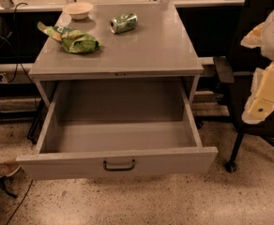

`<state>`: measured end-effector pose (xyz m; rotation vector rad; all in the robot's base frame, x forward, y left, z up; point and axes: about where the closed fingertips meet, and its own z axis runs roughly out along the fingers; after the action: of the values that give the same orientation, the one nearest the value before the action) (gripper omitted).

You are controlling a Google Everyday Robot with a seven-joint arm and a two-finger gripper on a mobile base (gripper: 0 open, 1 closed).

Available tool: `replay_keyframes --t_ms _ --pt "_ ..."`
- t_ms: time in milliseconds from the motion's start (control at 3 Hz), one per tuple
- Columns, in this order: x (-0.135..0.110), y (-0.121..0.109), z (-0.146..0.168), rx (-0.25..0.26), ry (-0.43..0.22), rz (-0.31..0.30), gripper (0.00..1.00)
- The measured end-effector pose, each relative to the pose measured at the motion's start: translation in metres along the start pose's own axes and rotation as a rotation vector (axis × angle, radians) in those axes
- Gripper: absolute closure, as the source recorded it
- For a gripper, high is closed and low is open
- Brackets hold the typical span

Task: Close top drawer

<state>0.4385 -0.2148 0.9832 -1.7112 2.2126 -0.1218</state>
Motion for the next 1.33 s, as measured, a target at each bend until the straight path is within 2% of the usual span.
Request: replay_keyframes --t_ms 333,667,1000,1333 --pt "0.0 0.001 0.001 0.0 0.0 0.001 0.0" --pt "0.007 0.023 0.039 -0.091 0.006 0.042 0.0" --pt "0.011 0.056 0.09 -0.209 0.02 0.099 0.07" --pt "0.015 0.091 0.14 -0.318 0.047 0.157 0.25"
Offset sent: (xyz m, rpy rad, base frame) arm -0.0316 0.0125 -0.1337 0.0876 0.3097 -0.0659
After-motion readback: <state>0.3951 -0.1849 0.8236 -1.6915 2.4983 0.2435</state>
